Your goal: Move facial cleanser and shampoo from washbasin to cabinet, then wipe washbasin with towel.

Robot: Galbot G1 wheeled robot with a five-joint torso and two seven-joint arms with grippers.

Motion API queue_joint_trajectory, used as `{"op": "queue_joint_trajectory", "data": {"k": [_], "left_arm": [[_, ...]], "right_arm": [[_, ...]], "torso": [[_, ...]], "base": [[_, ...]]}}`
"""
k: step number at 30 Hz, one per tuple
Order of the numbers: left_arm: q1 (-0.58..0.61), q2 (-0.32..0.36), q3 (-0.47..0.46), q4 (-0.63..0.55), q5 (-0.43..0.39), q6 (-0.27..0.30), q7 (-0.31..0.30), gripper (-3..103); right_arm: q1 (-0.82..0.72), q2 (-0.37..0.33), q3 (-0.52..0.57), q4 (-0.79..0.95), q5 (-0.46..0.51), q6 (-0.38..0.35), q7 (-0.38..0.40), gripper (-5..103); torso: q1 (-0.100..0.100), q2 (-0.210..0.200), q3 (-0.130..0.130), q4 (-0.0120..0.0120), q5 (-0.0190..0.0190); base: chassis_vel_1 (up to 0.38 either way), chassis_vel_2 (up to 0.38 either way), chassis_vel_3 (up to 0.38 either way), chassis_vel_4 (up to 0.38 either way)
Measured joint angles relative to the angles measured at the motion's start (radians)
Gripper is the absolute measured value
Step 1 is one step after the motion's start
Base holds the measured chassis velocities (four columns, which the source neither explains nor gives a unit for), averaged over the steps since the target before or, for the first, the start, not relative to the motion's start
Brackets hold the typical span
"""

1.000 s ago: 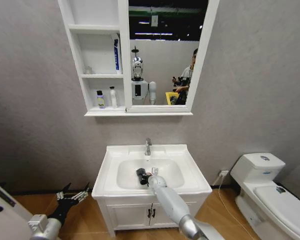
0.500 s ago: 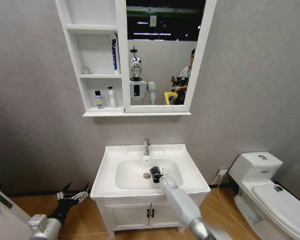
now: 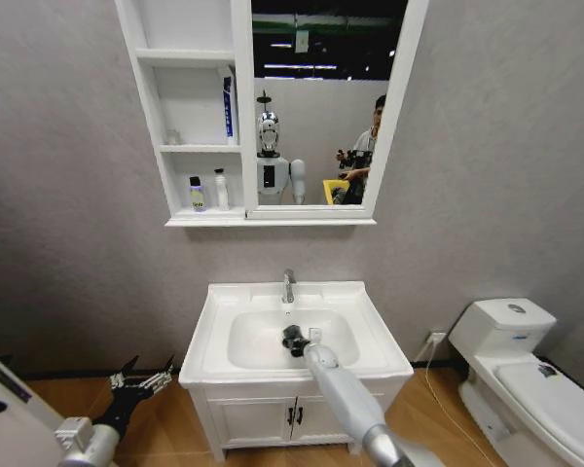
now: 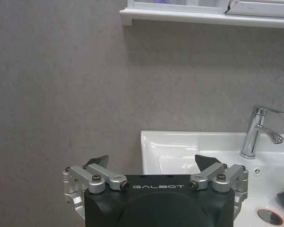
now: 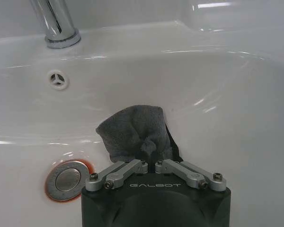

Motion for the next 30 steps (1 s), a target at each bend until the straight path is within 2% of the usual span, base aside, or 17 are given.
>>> {"op": "queue_joint_trajectory", "data": {"k": [3,6,9,14,17,19,23,25,26,30], "left_arm": [[0.0,0.0,0.0,0.0,0.0,0.0,0.0,100],[0.0,0.0,0.0,0.0,0.0,0.0,0.0,100],[0.0,0.0,0.0,0.0,0.0,0.0,0.0,100],[0.0,0.0,0.0,0.0,0.0,0.0,0.0,100],[0.0,0.0,0.0,0.0,0.0,0.0,0.0,100],[0.0,0.0,0.0,0.0,0.0,0.0,0.0,100],[0.0,0.0,0.0,0.0,0.0,0.0,0.0,100],[0.0,0.0,0.0,0.0,0.0,0.0,0.0,100],[0.0,0.0,0.0,0.0,0.0,0.0,0.0,100],[0.0,0.0,0.0,0.0,0.0,0.0,0.0,100]], "right_arm": [[0.003,0.002,0.002,-0.008,0.002,0.0,-0.002,2],[0.008,0.032,0.0,-0.026,0.017,-0.002,-0.01,2],[0.011,0.105,-0.019,-0.036,0.052,-0.015,-0.027,2],[0.008,0.162,-0.031,-0.019,0.097,-0.029,-0.028,2],[0.004,0.167,-0.055,0.047,0.215,-0.058,-0.004,2],[0.003,0.17,-0.058,0.052,0.227,-0.063,0.002,2],[-0.003,0.159,-0.042,0.035,0.184,-0.062,0.021,2],[-0.017,0.116,-0.001,0.027,0.109,-0.038,0.047,2],[-0.017,0.116,-0.001,0.027,0.109,-0.038,0.047,2],[-0.03,0.038,0.058,0.028,-0.007,0.016,0.072,2]], "torso": [[0.0,0.0,0.0,0.0004,0.0],[0.0,0.0,0.0,0.0003,-0.0006],[0.0,0.0,0.0,0.0008,-0.0002],[0.0,0.0,0.001,0.0011,0.0005],[0.0,0.0,0.0,0.0008,0.0002],[0.0,0.0,0.0,0.0007,0.0001],[0.0,0.0,0.0,0.0013,0.0004],[0.0,0.0,0.0,0.0007,0.0001],[0.0,0.0,0.0,0.0007,0.0001],[0.0,0.0,0.0,0.0008,-0.0002]], "base": [[0.0,0.0,0.0,0.0],[0.0,0.0,0.0,0.0],[0.0,0.0,0.0,0.0],[0.0,0.0,0.0,0.0],[0.0,0.0,0.0,0.0],[0.0,0.0,0.0,0.0],[0.0,0.0,0.0,0.0],[0.0,0.0,0.0,0.0],[0.0,0.0,0.0,0.0],[0.0,0.0,0.0,0.0]]}}
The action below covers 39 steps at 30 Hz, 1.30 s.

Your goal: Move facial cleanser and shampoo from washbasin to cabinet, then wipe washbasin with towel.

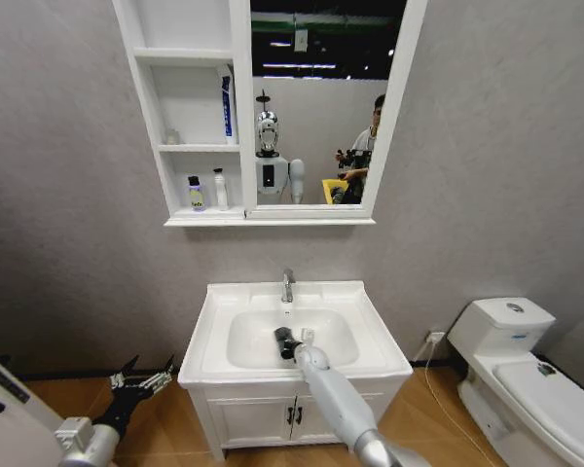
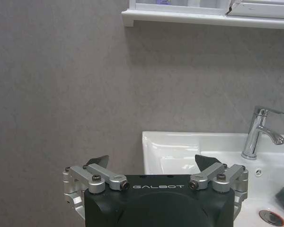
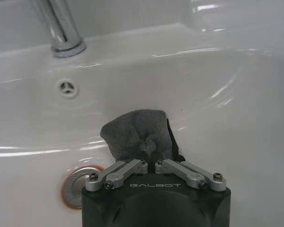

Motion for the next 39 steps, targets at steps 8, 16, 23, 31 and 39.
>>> {"op": "queue_joint_trajectory", "data": {"k": [8,16,23,31,39], "left_arm": [[0.0,0.0,0.0,0.0,0.0,0.0,0.0,100],[0.0,0.0,0.0,0.0,0.0,0.0,0.0,100],[0.0,0.0,0.0,0.0,0.0,0.0,0.0,100],[0.0,0.0,0.0,0.0,0.0,0.0,0.0,100],[0.0,0.0,0.0,0.0,0.0,0.0,0.0,100]], "right_arm": [[0.008,-0.029,0.001,0.002,0.078,-0.027,0.018,2],[0.063,0.074,-0.063,0.0,0.365,-0.144,0.098,2],[0.076,0.127,-0.06,-0.04,0.406,-0.161,0.136,2],[0.072,0.002,-0.016,-0.007,0.367,-0.106,0.288,2],[0.1,0.015,-0.018,-0.048,0.378,-0.106,0.279,2]], "torso": [[0.0,0.0,0.001,-0.0009,0.0003],[0.0,0.0,0.001,0.0002,0.0004],[0.0,0.0,0.001,0.0002,0.0003],[0.0,0.0,0.0,-0.0005,0.0003],[0.0,0.0,0.0,-0.001,-0.0002]], "base": [[0.0,0.0,0.0,0.0],[0.0,0.0,0.0,0.0],[0.0,0.0,0.0,0.0],[0.0,0.0,0.0,0.0],[0.0,0.0,0.0,0.0]]}}
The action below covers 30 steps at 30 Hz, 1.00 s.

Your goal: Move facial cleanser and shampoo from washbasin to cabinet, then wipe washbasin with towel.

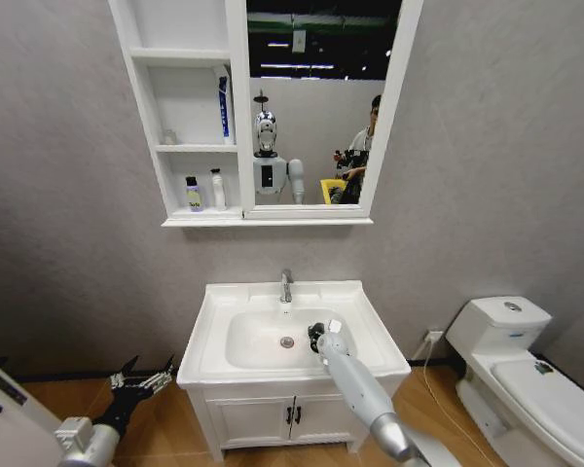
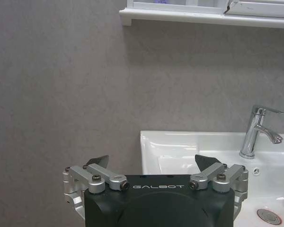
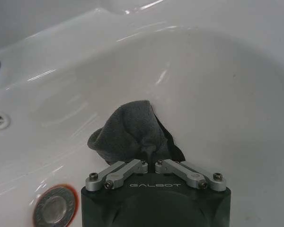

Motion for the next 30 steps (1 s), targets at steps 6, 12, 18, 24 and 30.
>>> {"op": "queue_joint_trajectory", "data": {"k": [6,12,18,24,30], "left_arm": [[0.0,0.0,0.0,0.0,0.0,0.0,0.0,100],[0.0,0.0,0.0,0.0,0.0,0.0,0.0,100],[0.0,0.0,0.0,0.0,0.0,0.0,0.0,100],[0.0,0.0,0.0,0.0,0.0,0.0,0.0,100],[0.0,0.0,0.0,0.0,0.0,0.0,0.0,100]], "right_arm": [[0.033,0.114,-0.003,-0.09,0.023,-0.004,-0.051,2],[0.006,0.117,-0.041,-0.026,0.076,-0.021,-0.038,2],[-0.026,0.116,-0.068,0.044,0.117,-0.037,-0.022,2],[-0.033,0.116,-0.055,0.027,-0.01,0.042,0.042,2],[-0.099,0.065,-0.064,0.216,-0.148,0.086,0.096,2]], "torso": [[0.0,0.0,0.0,0.0016,0.0002],[0.0,0.0,0.0,0.0005,0.0003],[0.0,0.0,0.0,0.001,0.0003],[0.0,0.0,0.0,0.001,0.0004],[0.0,0.0,0.0,0.0015,0.0007]], "base": [[0.006,0.009,0.008,-0.001],[0.0,0.0,0.0,0.0],[0.0,0.0,0.0,0.0],[0.0,0.0,0.0,0.0],[0.0,0.0,0.0,0.0]]}}
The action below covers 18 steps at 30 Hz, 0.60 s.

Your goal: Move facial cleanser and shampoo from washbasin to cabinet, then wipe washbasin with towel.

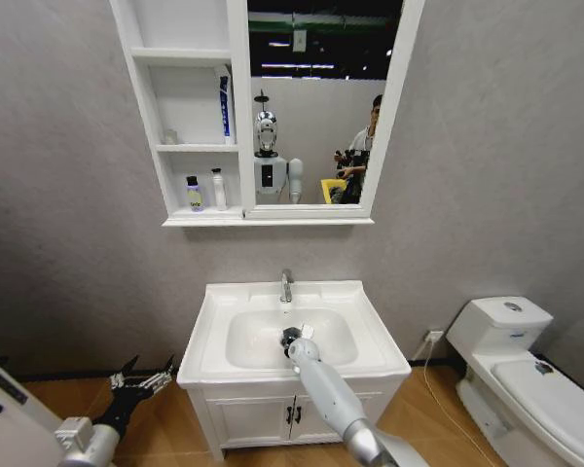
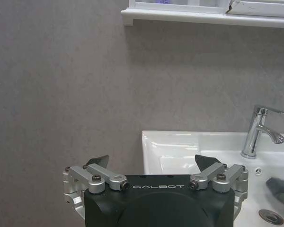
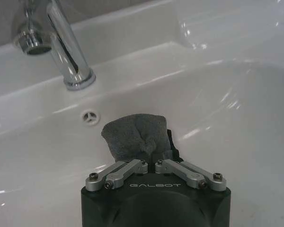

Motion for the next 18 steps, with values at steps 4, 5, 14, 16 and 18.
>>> {"op": "queue_joint_trajectory", "data": {"k": [4,5,14,16,18], "left_arm": [[0.0,0.0,0.0,0.0,0.0,0.0,0.0,100],[0.0,0.0,0.0,0.0,0.0,0.0,0.0,100],[0.0,0.0,0.0,0.0,0.0,0.0,0.0,100],[0.0,0.0,0.0,0.0,0.0,0.0,0.0,100],[0.0,0.0,0.0,0.0,0.0,0.0,0.0,100]], "right_arm": [[-0.065,-0.077,-0.029,0.183,-0.003,-0.016,0.021,2],[-0.098,-0.11,-0.035,0.277,-0.012,-0.022,0.028,2],[-0.317,-0.285,0.075,0.551,-0.164,0.001,-0.088,2],[-0.338,-0.316,0.104,0.557,-0.178,0.014,-0.146,2],[-0.375,-0.437,0.162,0.562,-0.19,0.064,-0.304,2]], "torso": [[0.0,0.0,0.0,-0.0007,-0.0002],[0.0,0.0,0.0,-0.0009,0.0],[0.0,0.0,0.0,-0.0005,0.0001],[0.0,0.0,0.0,-0.0006,0.0003],[0.0,0.0,0.0,-0.0009,0.0002]], "base": [[0.0,0.0,0.0,0.0],[0.0,0.0,0.0,0.0],[0.0,0.0,0.0,0.0],[0.0,0.0,0.0,0.0],[0.0,0.0,0.0,0.0]]}}
